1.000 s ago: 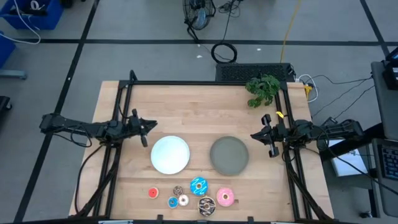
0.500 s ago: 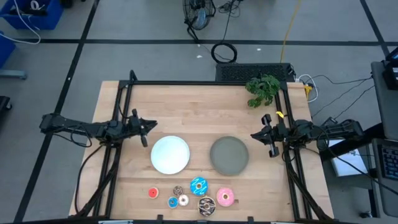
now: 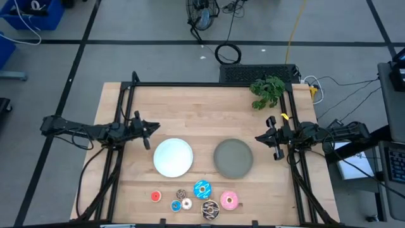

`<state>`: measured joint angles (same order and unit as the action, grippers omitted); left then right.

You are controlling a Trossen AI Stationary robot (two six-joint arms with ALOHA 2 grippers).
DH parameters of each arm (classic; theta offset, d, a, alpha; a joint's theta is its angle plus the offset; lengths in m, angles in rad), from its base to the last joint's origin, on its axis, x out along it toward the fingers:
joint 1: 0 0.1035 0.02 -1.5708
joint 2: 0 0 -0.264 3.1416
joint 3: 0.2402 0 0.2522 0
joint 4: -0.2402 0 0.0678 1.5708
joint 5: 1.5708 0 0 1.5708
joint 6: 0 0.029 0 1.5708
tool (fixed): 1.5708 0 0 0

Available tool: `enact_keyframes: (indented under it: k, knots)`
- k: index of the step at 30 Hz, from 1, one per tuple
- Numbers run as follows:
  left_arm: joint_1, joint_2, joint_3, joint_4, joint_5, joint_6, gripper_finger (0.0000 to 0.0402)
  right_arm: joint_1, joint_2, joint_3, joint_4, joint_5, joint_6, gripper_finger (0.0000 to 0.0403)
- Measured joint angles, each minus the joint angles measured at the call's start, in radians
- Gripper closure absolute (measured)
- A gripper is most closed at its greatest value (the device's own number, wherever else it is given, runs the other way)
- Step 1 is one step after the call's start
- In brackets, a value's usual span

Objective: Pick & Place donuts

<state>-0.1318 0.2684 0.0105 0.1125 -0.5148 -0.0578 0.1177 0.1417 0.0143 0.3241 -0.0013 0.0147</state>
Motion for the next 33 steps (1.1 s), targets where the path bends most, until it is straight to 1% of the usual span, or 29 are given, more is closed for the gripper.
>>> enact_keyframes:
  k: [7, 11, 15, 17, 18, 22, 24, 26, 29, 33]
  knots:
    - [0.0, 0.0, 0.0, 0.014, 0.0, 0.0, 0.035, 0.0, 0.0, 0.0, 0.017, 0.0, 0.001, 0.0403]
    - [0.0, 0.0, 0.0, 0.047, 0.003, -0.004, 0.035, 0.0, 0.0, 0.0, 0.088, 0.002, -0.083, 0.0403]
    - [0.0, 0.0, 0.0, 0.039, 0.026, -0.007, 0.035, 0.008, 0.012, 0.03, 0.183, 0.004, -0.096, 0.0403]
    - [0.0, 0.0, 0.0, 0.041, 0.026, -0.007, 0.035, 0.022, 0.041, 0.064, 0.151, 0.004, -0.104, 0.0403]
    - [0.0, 0.0, 0.0, 0.042, 0.026, -0.007, 0.035, 0.03, 0.063, 0.083, 0.103, 0.006, -0.107, 0.0403]
    - [0.0, 0.0, 0.0, 0.041, 0.024, -0.009, 0.035, 0.079, 0.191, 0.192, 0.085, 0.04, -0.075, 0.0403]
    - [-0.001, 0.0, 0.0, 0.041, 0.024, -0.03, 0.035, 0.12, 0.289, 0.255, 0.075, 0.042, -0.054, 0.0403]
    - [-0.001, 0.0, 0.0, 0.041, 0.025, -0.087, 0.035, 0.171, 0.392, 0.333, 0.039, 0.062, -0.034, 0.0403]
    - [-0.001, 0.0, 0.0, 0.038, 0.025, -0.161, 0.035, 0.266, 0.561, 0.498, -0.088, 0.152, -0.023, 0.0403]
    - [-0.001, 0.0, 0.0, 0.035, 0.025, -0.224, 0.035, 0.392, 0.797, 0.77, -0.348, 0.275, 0.012, 0.0403]
